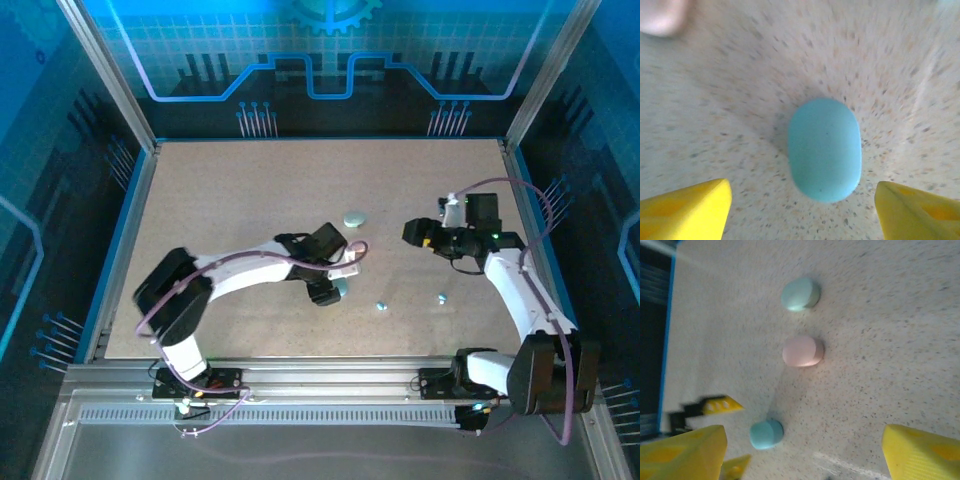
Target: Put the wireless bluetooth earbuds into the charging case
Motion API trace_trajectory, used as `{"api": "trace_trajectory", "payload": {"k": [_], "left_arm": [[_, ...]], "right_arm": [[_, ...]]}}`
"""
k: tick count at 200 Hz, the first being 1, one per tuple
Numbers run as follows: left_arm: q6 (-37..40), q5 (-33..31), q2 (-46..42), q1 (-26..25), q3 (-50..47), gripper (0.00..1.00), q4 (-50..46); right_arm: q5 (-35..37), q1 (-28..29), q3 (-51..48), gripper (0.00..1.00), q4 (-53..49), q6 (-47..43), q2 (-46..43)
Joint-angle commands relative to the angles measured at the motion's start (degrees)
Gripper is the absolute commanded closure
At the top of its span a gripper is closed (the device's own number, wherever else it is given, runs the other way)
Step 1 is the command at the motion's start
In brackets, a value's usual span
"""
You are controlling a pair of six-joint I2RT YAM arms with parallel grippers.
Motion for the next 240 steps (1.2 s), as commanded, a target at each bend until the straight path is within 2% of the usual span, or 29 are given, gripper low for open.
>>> {"api": "trace_trajectory", "payload": {"k": [1, 19, 37, 71, 95, 121, 147, 201, 240], "left_arm": [[-8.65, 3.87, -11.61, 1.53, -5.54, 0.22, 12.18], [-19.12, 2.44, -19.64, 5.15, -11.89, 0.20, 21.15], [-30.11, 1.63, -26.05, 9.87, -16.91, 0.18, 26.83], [-39.98, -1.15, -32.17, 15.19, -20.56, 0.13, 28.60], [-43.25, -3.63, -33.60, 16.49, -21.34, 0.07, 27.91], [-44.30, -4.96, -34.42, 17.17, -21.75, 0.06, 27.01], [-44.08, -6.24, -35.21, 17.33, -22.50, 0.05, 27.50], [-43.31, -7.07, -36.61, 17.34, -23.28, 0.05, 28.04], [-43.13, -9.20, -37.68, 17.41, -23.89, 0.03, 27.89]], "right_arm": [[3.32, 6.61, 0.91, 0.19, 0.74, -11.92, 1.70], [2.91, 10.45, 0.37, 0.24, 3.47, -16.43, 3.54], [0.32, 13.71, 0.95, 0.28, 5.95, -16.15, 7.70], [-5.70, 20.81, 9.94, 0.31, 0.03, -14.34, 22.62], [-4.59, 25.32, 13.57, 0.30, -1.11, -14.76, 29.94], [-2.21, 28.94, 16.97, 0.28, -3.47, -16.63, 34.89], [-2.25, 30.03, 18.62, 0.28, -4.37, -17.58, 38.05], [-4.65, 32.06, 16.51, 0.32, -4.36, -18.65, 37.67], [-3.56, 33.35, 13.05, 0.32, -1.79, -18.08, 35.11]]}}
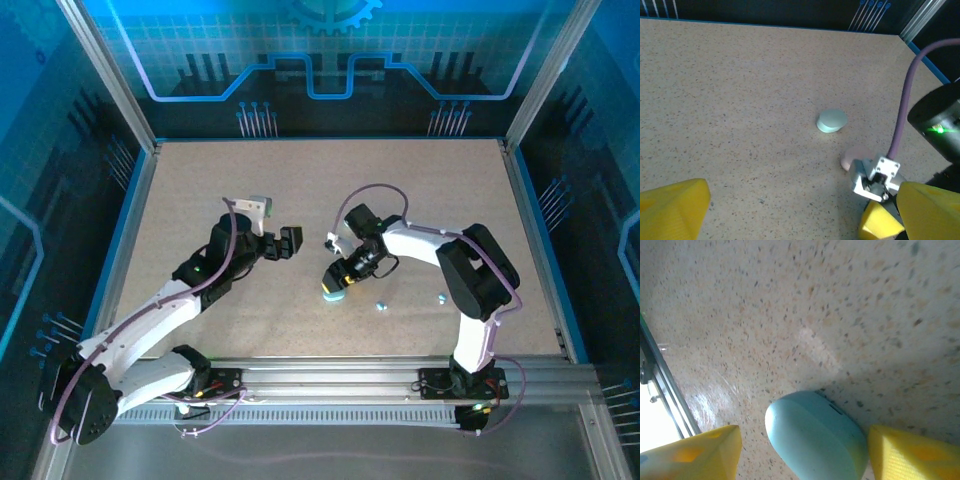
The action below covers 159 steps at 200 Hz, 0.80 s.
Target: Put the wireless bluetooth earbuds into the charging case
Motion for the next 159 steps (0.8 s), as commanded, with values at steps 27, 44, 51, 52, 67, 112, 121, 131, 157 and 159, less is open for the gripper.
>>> {"api": "trace_trajectory", "payload": {"k": [27, 44, 51, 52, 67, 112, 121, 131, 157, 159], "left_arm": [[-0.05, -3.12, -2.06, 0.63, -1.88, 0.03, 1.40], [-0.15, -3.31, -2.42, 0.72, -2.12, 0.02, 1.40], [-0.16, -3.31, -2.55, 0.57, -2.19, 0.02, 1.44], [-0.16, -3.31, -2.53, 0.61, -2.19, 0.02, 1.41], [-0.28, -3.52, -2.68, 0.70, -2.42, 0.02, 1.57], [-0.67, -3.79, -2.25, 0.89, -2.20, 0.02, 1.88], [-0.68, -3.70, -2.24, 0.88, -2.15, 0.02, 1.77], [-0.78, -3.81, -2.49, 0.93, -2.07, 0.02, 1.58], [-1.19, -4.84, -3.19, 1.05, -2.52, 0.01, 1.93], [-1.21, -4.88, -3.27, 1.01, -2.58, 0.01, 1.92]], "right_arm": [[1.86, 2.89, -3.60, 0.31, 1.85, -1.56, -4.72], [5.25, 4.38, -6.08, 0.29, 4.31, -2.90, -6.82], [7.89, 5.13, -7.25, 0.29, 5.50, -3.77, -7.64], [8.33, 5.29, -7.40, 0.29, 5.62, -3.84, -7.73], [15.25, 7.20, -9.55, 0.28, 7.64, -6.09, -8.93], [25.39, 11.50, -15.77, 0.26, 18.53, -13.31, -11.59], [26.81, 11.96, -15.91, 0.26, 19.58, -13.91, -11.36], [27.47, 12.29, -16.16, 0.27, 20.58, -14.49, -11.03], [28.09, 12.82, -17.76, 0.36, 23.76, -15.67, -10.68], [28.15, 12.89, -17.82, 0.37, 23.93, -15.76, -10.69]]}}
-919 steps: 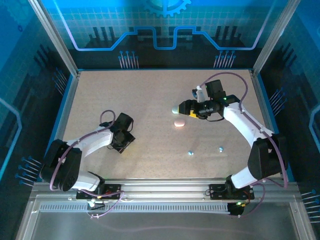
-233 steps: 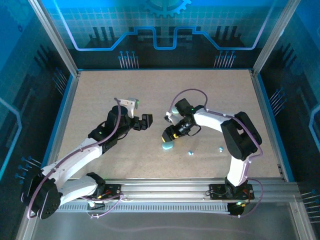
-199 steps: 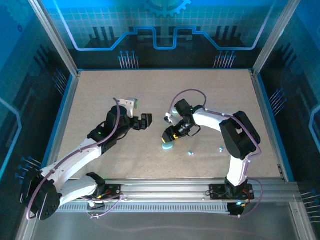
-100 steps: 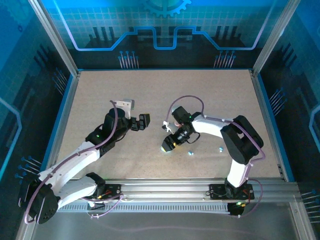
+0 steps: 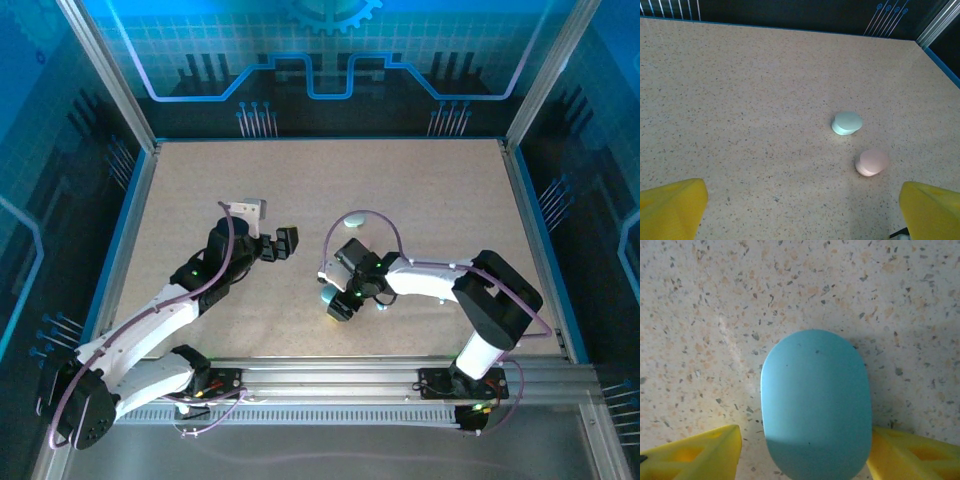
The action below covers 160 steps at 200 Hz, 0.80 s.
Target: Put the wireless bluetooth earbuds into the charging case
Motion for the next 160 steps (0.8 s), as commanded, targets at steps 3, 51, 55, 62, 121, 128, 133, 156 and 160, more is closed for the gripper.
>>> {"api": "trace_trajectory", "payload": {"k": [3, 51, 55, 62, 121, 128, 133, 156, 160], "left_arm": [[-0.87, -1.80, -1.83, 0.75, -0.86, 0.01, 1.89], [-4.54, -2.20, -1.91, 1.79, -1.35, 0.01, 1.91], [-4.96, -2.24, -1.91, 1.81, -1.30, 0.01, 1.74], [-5.66, -2.10, -1.82, 1.98, -1.13, 0.01, 1.23], [-7.29, 8.67, -0.56, 2.92, 1.79, 0.01, 0.88], [-7.45, 11.02, -0.11, 2.82, 2.79, 0.01, 0.71], [-7.95, 12.92, 0.38, 2.93, 3.54, 0.01, 0.75], [-11.10, 23.21, 3.93, 2.84, 7.17, 0.03, 2.57], [-11.65, 25.03, 4.80, 2.79, 8.04, 0.05, 2.78]], "right_arm": [[4.47, 0.84, -1.83, 0.38, 8.72, -3.61, 0.86], [2.26, 0.94, -2.64, 0.52, 10.75, -5.11, 0.31], [2.00, 0.94, -2.56, 0.54, 10.85, -5.08, 0.07], [1.77, 0.94, -2.55, 0.58, 11.02, -4.89, -0.22], [-0.35, -2.12, -3.49, 0.60, 12.88, -0.95, -10.84], [-0.59, -3.05, -3.42, 0.60, 12.71, -0.62, -13.29], [-0.62, -3.76, -3.33, 0.59, 12.46, -0.44, -14.89], [-0.88, -6.68, -2.57, 0.59, 11.95, -0.40, -21.98], [-0.82, -7.14, -2.37, 0.58, 11.95, -0.48, -23.04]]}}
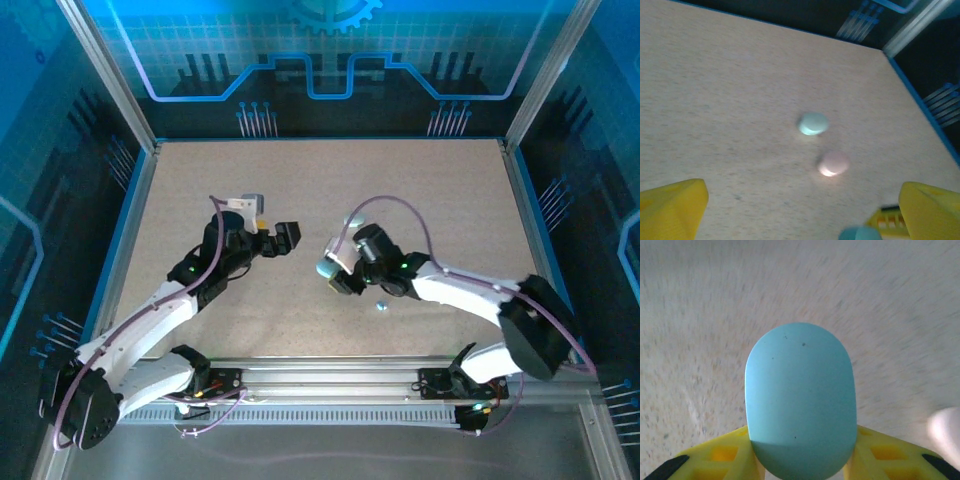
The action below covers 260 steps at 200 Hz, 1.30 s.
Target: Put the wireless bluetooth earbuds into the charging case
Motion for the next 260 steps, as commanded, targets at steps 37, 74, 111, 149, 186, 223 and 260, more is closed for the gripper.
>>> {"api": "trace_trajectory", "payload": {"k": [37, 74, 111, 149, 186, 223, 260], "left_arm": [[-10.34, 25.55, 11.23, -1.08, 13.76, 0.10, 2.57], [-7.16, 23.62, 15.91, -4.88, 20.70, 0.13, -5.43], [-8.15, 24.17, 18.36, -5.42, 22.58, 0.30, -6.36], [-9.51, 24.02, 18.84, -5.52, 22.93, 0.54, -5.48], [-12.43, 23.86, 18.65, -5.55, 22.26, 0.69, -3.25], [-15.17, 24.68, 18.23, -5.40, 21.85, 0.71, -1.34], [-16.55, 27.02, 18.03, -5.42, 21.76, 0.72, 0.55]], "right_arm": [[0.54, -4.65, 5.10, 0.57, -1.09, -0.56, -11.00], [0.36, -4.84, 8.02, 0.57, -1.38, -0.31, -12.36], [0.45, -4.78, 8.73, 0.57, -0.77, -0.26, -12.88], [0.81, -4.76, 8.86, 0.56, -0.25, -0.31, -12.99], [2.66, -4.75, 6.81, 0.50, 4.32, -1.54, -14.84], [-0.11, -6.97, -3.95, 0.37, 20.08, -6.42, -19.82], [-11.19, -12.15, -3.35, 0.37, 19.13, -6.54, -18.78]]}}
